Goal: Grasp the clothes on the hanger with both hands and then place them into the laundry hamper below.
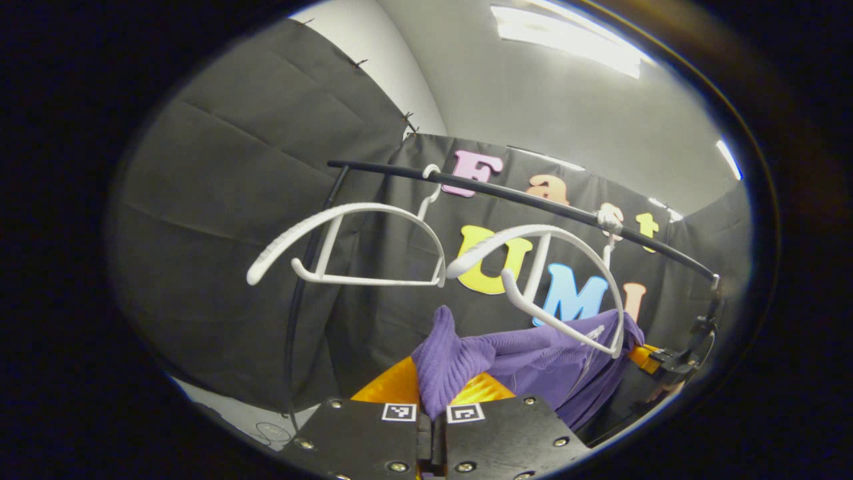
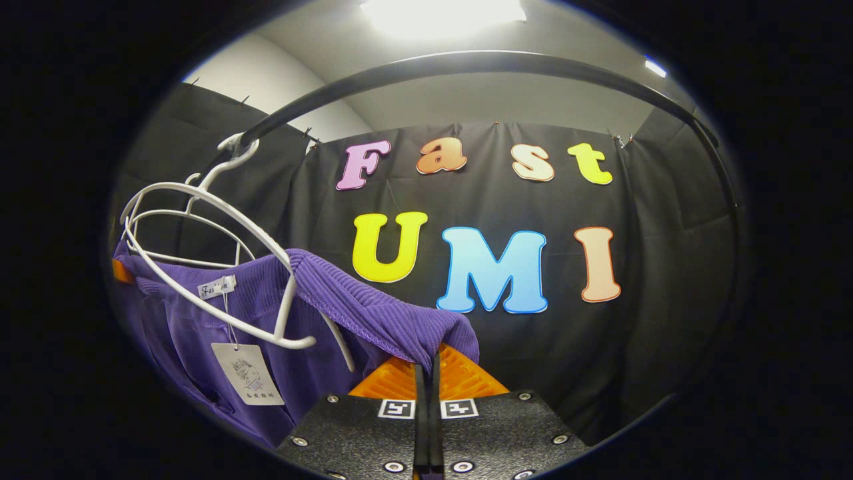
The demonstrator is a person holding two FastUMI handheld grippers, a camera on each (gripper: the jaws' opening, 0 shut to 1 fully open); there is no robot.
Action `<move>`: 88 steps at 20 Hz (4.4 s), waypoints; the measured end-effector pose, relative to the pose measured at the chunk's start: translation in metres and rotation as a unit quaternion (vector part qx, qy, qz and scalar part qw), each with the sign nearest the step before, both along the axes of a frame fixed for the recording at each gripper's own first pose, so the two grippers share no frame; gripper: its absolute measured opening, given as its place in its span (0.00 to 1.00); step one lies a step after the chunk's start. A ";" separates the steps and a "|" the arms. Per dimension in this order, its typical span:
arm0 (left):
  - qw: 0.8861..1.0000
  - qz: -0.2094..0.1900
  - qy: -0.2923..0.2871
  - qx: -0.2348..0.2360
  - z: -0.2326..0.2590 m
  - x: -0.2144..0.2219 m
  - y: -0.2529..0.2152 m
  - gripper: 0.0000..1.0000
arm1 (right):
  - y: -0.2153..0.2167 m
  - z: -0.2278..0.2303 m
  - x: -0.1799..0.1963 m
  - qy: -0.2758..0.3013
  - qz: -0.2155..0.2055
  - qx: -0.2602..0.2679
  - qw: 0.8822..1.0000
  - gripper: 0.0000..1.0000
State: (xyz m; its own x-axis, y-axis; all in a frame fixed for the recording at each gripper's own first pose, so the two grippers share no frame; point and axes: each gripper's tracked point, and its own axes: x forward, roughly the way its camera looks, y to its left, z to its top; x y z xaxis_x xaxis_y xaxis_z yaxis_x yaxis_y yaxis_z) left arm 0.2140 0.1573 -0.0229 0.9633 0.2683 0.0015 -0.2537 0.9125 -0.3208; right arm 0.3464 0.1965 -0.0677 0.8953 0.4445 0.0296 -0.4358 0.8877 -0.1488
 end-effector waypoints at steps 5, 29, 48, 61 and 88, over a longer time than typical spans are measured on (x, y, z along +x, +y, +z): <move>1.000 -0.012 0.020 -0.006 -0.019 0.008 -0.016 0.00 | -0.019 -0.027 0.005 0.028 -0.019 -0.011 0.999 0.00; 0.973 -0.218 0.065 0.025 -0.032 -0.116 -0.057 0.01 | -0.089 0.003 -0.240 0.072 -0.171 -0.032 0.982 0.00; 0.920 -0.260 0.292 0.033 -0.267 -0.197 -0.086 0.02 | -0.059 -0.233 -0.386 0.367 -0.133 -0.057 0.919 0.00; 0.887 -0.264 0.378 0.025 -0.368 -0.184 -0.100 0.02 | -0.052 -0.329 -0.397 0.458 -0.146 -0.080 0.873 0.00; 0.883 -0.198 0.423 0.044 -0.358 -0.198 -0.048 0.78 | -0.042 -0.296 -0.407 0.452 -0.146 -0.061 0.878 0.95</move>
